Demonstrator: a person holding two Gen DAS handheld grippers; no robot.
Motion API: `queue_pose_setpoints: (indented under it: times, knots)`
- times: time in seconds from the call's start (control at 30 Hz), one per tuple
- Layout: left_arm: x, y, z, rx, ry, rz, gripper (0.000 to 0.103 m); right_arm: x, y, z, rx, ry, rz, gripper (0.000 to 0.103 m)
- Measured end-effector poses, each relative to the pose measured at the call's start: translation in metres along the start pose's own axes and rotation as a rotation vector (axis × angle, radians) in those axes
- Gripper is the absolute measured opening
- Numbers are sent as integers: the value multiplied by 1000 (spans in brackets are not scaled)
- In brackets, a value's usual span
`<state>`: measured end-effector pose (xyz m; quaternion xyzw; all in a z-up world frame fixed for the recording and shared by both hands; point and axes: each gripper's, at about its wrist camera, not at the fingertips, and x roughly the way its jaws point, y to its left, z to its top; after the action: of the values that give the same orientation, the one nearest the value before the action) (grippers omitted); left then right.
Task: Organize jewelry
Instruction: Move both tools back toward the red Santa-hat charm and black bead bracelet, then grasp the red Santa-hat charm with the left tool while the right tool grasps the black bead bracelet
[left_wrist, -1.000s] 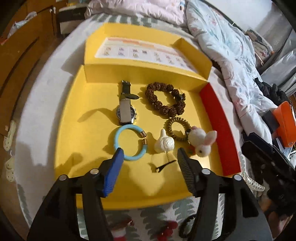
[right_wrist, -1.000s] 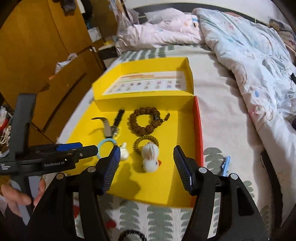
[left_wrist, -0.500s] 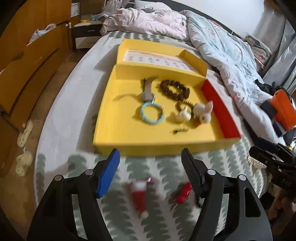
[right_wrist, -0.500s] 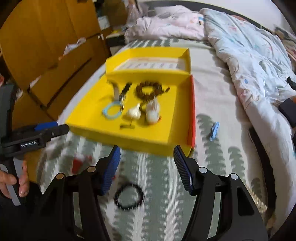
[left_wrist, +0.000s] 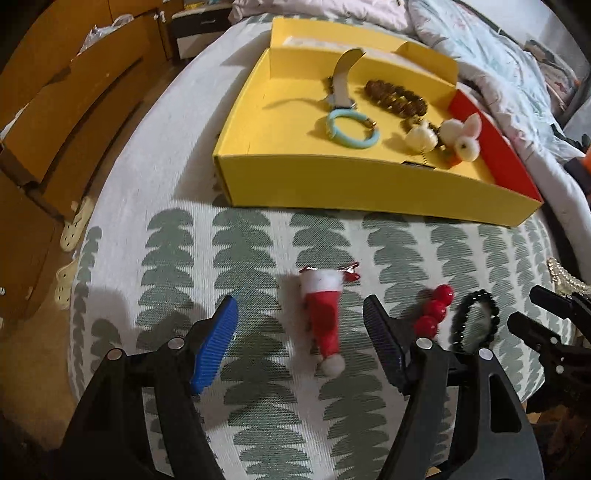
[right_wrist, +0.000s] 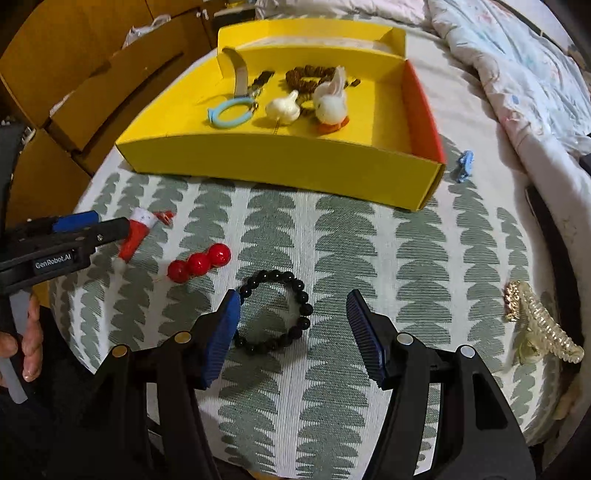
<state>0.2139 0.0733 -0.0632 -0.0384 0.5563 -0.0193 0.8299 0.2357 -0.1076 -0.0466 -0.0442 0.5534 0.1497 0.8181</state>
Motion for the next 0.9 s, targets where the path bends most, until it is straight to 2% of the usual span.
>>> queue_pose_setpoints:
  times: [0.07,0.47,0.53,0.9]
  knots:
    - [4,1,0,-6,11,10,70,6,2,2,4,15,16,60]
    - [21,-5,-3,1,77,-1,70,34,1,3,16,91,-32,58]
    - [21,-6,-4,2,81,1,70,37,1,3,21,103,-30,53]
    - [34,-6,-1,-6,101,4,70,48,7,5,-11,114,-77,44]
